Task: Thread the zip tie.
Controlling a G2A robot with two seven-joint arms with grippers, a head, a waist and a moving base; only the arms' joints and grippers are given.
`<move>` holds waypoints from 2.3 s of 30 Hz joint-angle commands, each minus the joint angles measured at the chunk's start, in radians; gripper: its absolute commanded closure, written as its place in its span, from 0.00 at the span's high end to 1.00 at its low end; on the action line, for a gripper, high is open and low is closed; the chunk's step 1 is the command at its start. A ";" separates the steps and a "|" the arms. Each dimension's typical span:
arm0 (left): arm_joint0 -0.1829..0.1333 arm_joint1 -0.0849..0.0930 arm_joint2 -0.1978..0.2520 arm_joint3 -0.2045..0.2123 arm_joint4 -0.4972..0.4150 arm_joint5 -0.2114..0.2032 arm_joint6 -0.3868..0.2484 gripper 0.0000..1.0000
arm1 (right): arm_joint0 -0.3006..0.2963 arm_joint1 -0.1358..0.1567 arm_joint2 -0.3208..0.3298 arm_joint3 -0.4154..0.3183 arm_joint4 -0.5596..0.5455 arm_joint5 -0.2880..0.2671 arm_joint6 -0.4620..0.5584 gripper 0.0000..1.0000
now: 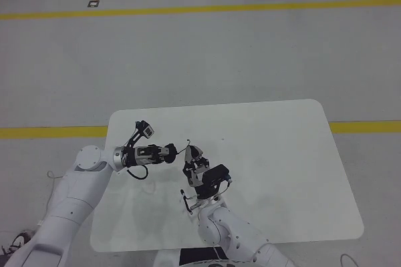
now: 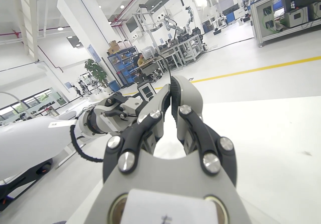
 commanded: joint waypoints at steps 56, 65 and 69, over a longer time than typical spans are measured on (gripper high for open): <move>0.000 0.000 0.000 0.000 0.000 0.000 0.000 0.00 | 0.028 -0.002 -0.037 0.030 0.002 -0.042 0.036 0.00; 0.000 0.000 0.000 0.000 0.000 0.000 0.000 0.00 | 0.025 -0.001 -0.034 0.024 0.005 -0.037 0.013 0.00; 0.000 0.000 0.000 0.000 0.000 0.000 0.000 0.00 | 0.025 0.000 -0.034 0.025 0.004 -0.037 0.020 0.00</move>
